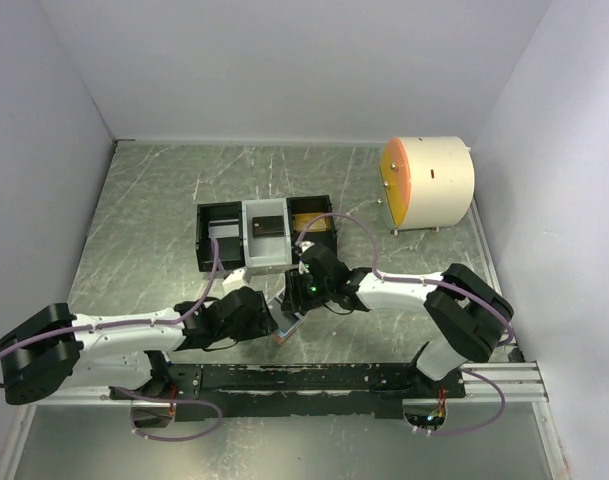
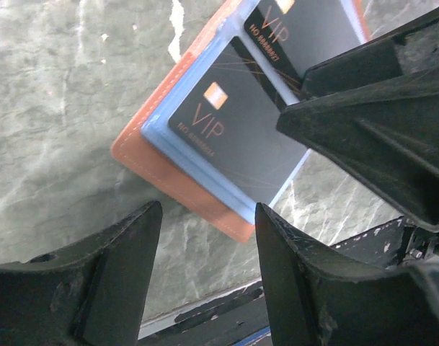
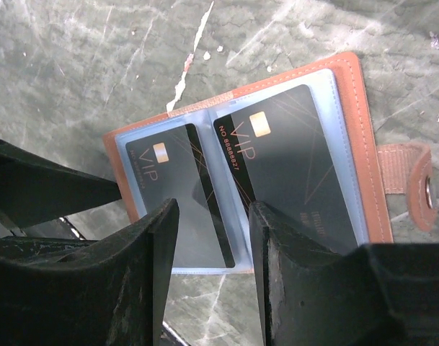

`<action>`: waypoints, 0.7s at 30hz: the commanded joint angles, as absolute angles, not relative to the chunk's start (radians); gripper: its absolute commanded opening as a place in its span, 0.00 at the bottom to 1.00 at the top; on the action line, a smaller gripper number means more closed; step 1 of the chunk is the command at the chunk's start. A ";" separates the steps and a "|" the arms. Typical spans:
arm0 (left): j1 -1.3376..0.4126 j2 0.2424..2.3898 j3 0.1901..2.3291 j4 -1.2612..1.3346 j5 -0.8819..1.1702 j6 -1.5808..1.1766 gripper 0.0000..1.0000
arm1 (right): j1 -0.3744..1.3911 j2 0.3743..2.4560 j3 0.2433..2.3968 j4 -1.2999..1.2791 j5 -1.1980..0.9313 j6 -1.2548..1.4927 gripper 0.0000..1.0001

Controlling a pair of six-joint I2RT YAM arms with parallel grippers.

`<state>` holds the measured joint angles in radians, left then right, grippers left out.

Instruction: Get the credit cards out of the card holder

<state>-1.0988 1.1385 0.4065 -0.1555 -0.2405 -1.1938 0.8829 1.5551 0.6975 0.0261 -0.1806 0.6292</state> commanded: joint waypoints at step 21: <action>-1.101 1.101 0.459 -0.272 -0.333 -1.290 0.54 | 0.812 1.542 0.493 0.328 -0.365 0.877 0.28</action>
